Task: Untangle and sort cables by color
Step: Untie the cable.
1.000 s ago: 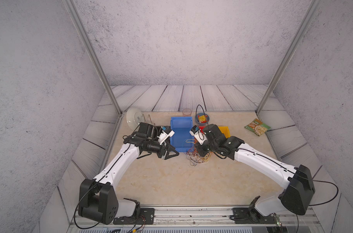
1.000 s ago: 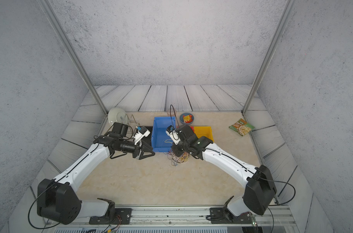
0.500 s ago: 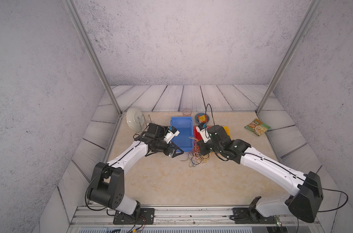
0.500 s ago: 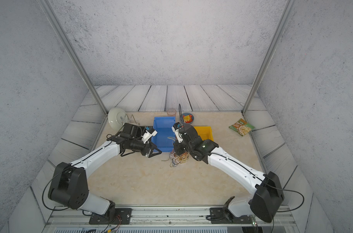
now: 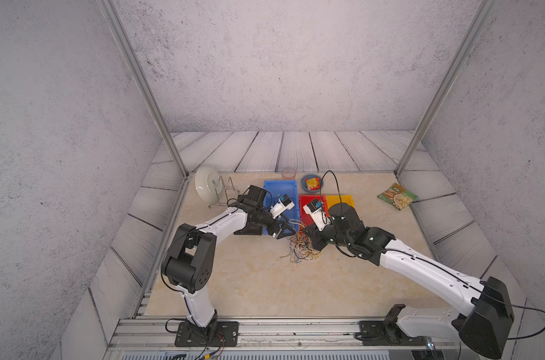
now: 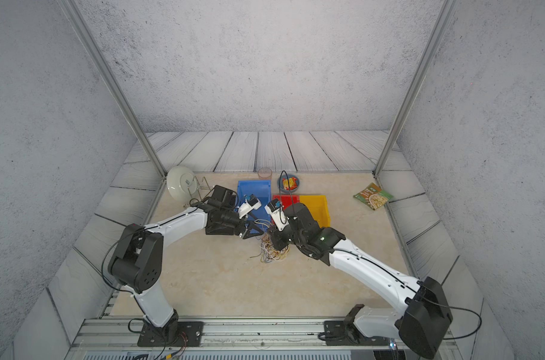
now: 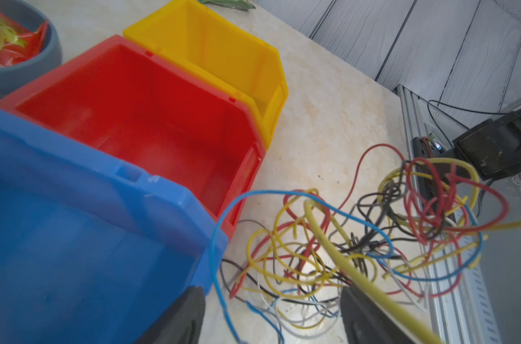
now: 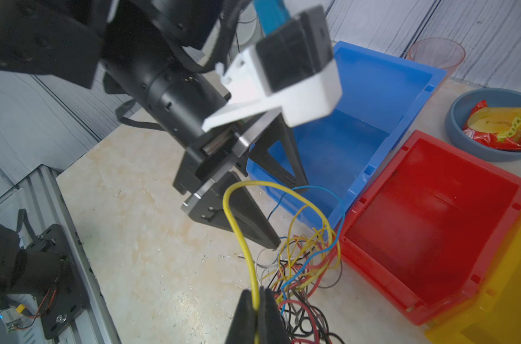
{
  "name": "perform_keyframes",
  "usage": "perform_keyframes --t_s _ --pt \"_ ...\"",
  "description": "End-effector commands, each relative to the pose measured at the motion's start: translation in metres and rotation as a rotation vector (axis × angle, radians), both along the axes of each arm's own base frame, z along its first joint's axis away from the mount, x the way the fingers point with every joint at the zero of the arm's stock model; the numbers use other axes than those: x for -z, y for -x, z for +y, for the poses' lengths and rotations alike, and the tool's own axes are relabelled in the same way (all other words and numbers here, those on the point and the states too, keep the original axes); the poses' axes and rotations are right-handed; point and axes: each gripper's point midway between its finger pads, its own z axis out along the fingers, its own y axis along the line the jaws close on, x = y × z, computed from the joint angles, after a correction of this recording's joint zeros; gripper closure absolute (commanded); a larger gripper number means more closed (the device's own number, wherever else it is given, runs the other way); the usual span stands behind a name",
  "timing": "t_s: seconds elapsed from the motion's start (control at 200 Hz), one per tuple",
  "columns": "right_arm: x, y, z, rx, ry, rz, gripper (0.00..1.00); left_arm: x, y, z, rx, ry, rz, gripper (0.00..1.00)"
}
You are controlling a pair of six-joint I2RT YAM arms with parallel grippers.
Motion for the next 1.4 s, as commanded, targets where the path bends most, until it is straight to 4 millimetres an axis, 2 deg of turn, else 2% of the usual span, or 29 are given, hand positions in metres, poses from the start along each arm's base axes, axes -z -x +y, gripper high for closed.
perform_keyframes --t_s 0.0,0.09,0.18,0.27,0.32,0.575,0.736,0.901,1.126,1.396 --pt "-0.022 0.013 -0.004 -0.037 -0.060 -0.058 1.00 0.007 -0.005 -0.001 0.006 -0.007 -0.017 0.24" --pt "-0.022 0.015 -0.008 -0.032 -0.068 -0.073 1.00 0.008 -0.005 -0.003 0.009 0.003 -0.006 0.35" --pt "-0.022 0.016 -0.011 -0.022 -0.069 -0.084 1.00 0.002 -0.003 -0.005 0.021 0.021 0.016 0.61" --pt "-0.020 0.017 -0.012 -0.022 -0.062 -0.083 1.00 -0.006 0.004 -0.003 0.039 0.024 0.014 0.83" --pt "-0.016 0.016 -0.013 -0.022 -0.054 -0.076 1.00 -0.015 0.007 -0.001 0.040 0.026 0.000 1.00" --pt "0.006 0.016 -0.009 -0.041 -0.003 -0.026 1.00 -0.060 0.034 0.009 0.081 0.066 -0.037 1.00" --pt "0.035 0.021 -0.005 -0.081 0.053 0.054 1.00 -0.088 0.042 0.013 0.084 0.082 -0.051 1.00" --pt "0.061 0.029 -0.002 -0.116 0.108 0.158 1.00 -0.125 0.042 0.015 0.063 0.088 -0.074 1.00" --pt "0.084 0.046 0.000 -0.190 0.116 0.221 1.00 -0.171 0.019 0.026 -0.069 0.036 -0.144 1.00" --pt "0.098 0.050 -0.005 -0.192 0.134 0.228 1.00 -0.220 0.020 0.042 -0.139 0.005 -0.215 1.00"
